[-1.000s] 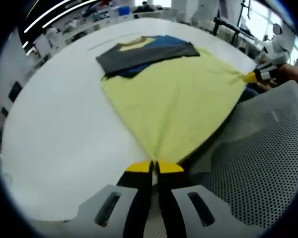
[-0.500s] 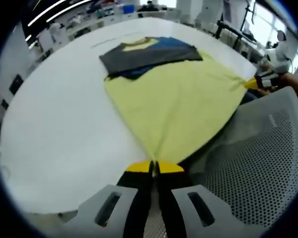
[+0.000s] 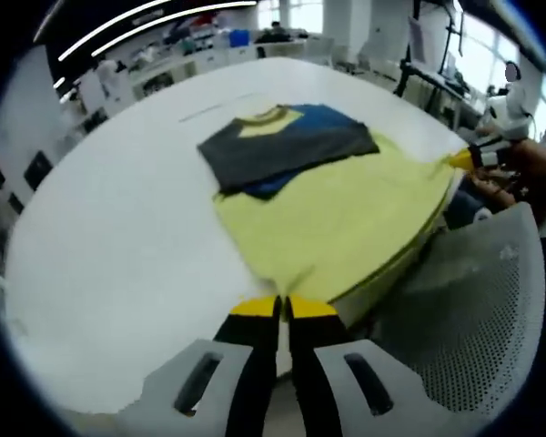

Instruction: Fold the garment on the visible template until the final outline fits inside the template.

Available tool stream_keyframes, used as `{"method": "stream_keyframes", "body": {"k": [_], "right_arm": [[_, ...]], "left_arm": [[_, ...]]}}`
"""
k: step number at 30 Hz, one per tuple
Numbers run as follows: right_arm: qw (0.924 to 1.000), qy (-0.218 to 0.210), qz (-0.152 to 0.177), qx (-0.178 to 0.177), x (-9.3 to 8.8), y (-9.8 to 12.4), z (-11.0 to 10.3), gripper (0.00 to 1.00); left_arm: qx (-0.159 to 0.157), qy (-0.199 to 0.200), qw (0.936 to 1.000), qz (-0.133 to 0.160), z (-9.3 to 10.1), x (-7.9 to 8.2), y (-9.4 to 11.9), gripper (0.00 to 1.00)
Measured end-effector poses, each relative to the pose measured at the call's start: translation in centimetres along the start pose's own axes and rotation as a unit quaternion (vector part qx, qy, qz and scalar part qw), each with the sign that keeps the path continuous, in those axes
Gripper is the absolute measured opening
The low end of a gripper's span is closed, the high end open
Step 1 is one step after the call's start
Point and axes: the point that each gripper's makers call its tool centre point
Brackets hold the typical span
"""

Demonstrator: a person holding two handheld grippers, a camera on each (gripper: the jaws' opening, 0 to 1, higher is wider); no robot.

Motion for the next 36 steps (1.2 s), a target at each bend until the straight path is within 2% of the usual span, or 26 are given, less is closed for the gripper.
{"method": "stream_keyframes", "body": {"k": [6,18,21,24,28,31,36], "right_arm": [[0.9996,0.024,0.014,0.001,3.1,-0.4,0.8,0.0],[0.9976,0.057,0.039,0.0,8.4,-1.2,1.7,0.0],[0.9968,0.064,0.047,-0.001,9.7,-1.4,2.0,0.0],[0.9956,0.073,0.059,0.001,11.5,-1.6,2.0,0.0],[0.9938,0.086,0.07,-0.003,13.3,-1.9,2.4,0.0],[0.9931,0.086,0.08,-0.002,14.8,-2.4,2.7,0.0],[0.992,0.085,0.093,-0.009,16.7,-3.1,3.1,0.0]], "left_arm": [[0.013,-0.004,0.9998,0.015,-1.1,2.0,0.1,0.0],[0.027,0.012,0.9974,0.066,-4.0,6.7,-0.1,0.0],[0.038,0.013,0.9957,0.084,-4.7,7.9,-0.1,0.0],[0.064,-0.008,0.9926,0.103,-5.6,9.2,0.1,0.0],[0.072,-0.005,0.9896,0.124,-6.3,10.7,0.2,0.0],[0.077,-0.003,0.9894,0.123,-7.0,11.5,-0.1,0.0],[0.091,-0.002,0.986,0.14,-8.1,13.4,-0.5,0.0]]}}
Point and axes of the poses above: the point that each gripper's makers call its tool centre point, and the gripper's own axes: y roughly backward along the fingers, z roughly to its right, x roughly out of its top
